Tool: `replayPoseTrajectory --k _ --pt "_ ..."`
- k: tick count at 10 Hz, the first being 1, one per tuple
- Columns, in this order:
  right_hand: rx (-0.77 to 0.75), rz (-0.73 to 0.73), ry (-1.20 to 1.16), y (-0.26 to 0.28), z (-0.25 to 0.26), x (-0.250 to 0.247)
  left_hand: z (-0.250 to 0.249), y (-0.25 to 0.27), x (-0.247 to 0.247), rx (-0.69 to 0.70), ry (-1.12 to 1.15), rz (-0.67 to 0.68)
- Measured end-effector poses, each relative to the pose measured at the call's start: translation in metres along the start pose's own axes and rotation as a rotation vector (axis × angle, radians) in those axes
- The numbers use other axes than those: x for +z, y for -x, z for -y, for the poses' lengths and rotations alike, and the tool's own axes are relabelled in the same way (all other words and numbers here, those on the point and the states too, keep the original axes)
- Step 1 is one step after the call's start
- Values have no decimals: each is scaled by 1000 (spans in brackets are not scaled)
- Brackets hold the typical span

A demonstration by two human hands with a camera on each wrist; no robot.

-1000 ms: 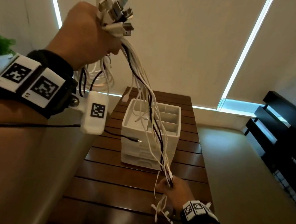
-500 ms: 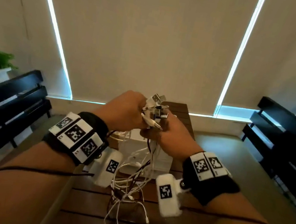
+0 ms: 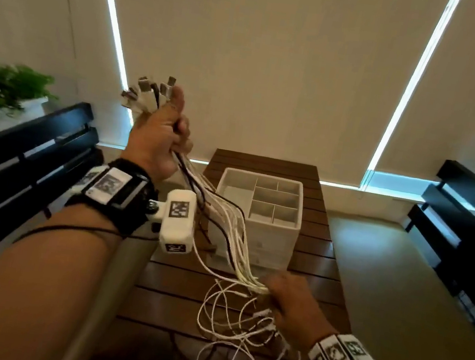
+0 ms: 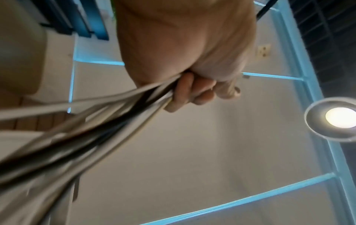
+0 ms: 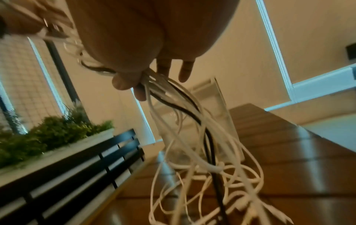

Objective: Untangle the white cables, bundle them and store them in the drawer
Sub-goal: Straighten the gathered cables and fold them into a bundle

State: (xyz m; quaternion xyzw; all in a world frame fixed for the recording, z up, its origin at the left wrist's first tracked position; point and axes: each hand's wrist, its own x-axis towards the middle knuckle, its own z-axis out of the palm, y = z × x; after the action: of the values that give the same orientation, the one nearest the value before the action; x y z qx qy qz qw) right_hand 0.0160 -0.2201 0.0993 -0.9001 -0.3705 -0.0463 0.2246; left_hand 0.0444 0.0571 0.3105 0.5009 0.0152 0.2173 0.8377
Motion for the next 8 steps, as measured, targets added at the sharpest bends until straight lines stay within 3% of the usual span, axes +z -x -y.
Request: replayPoseTrajectory --k 1,2,3,4,5,6,7,8 --pt "171 194 63 -4 -4 22 17 15 14 -22 19 15" --pt "403 126 -311 -7 2 -15 28 31 19 54 -243 132" --pt "327 -82 -709 -22 25 -79 49 56 27 91 -531 222" --pt "233 6 -573 -46 57 -108 68 77 43 -65 -342 232" --pt "261 104 -427 -64 62 -70 74 81 53 -96 -376 318" --pt "346 57 -279 -61 49 -30 69 78 56 -105 -201 339" --pt "335 -124 -108 -50 34 -15 65 76 49 -174 -187 243" --pt "293 -104 -52 -43 30 -12 70 84 44 -291 -132 174"
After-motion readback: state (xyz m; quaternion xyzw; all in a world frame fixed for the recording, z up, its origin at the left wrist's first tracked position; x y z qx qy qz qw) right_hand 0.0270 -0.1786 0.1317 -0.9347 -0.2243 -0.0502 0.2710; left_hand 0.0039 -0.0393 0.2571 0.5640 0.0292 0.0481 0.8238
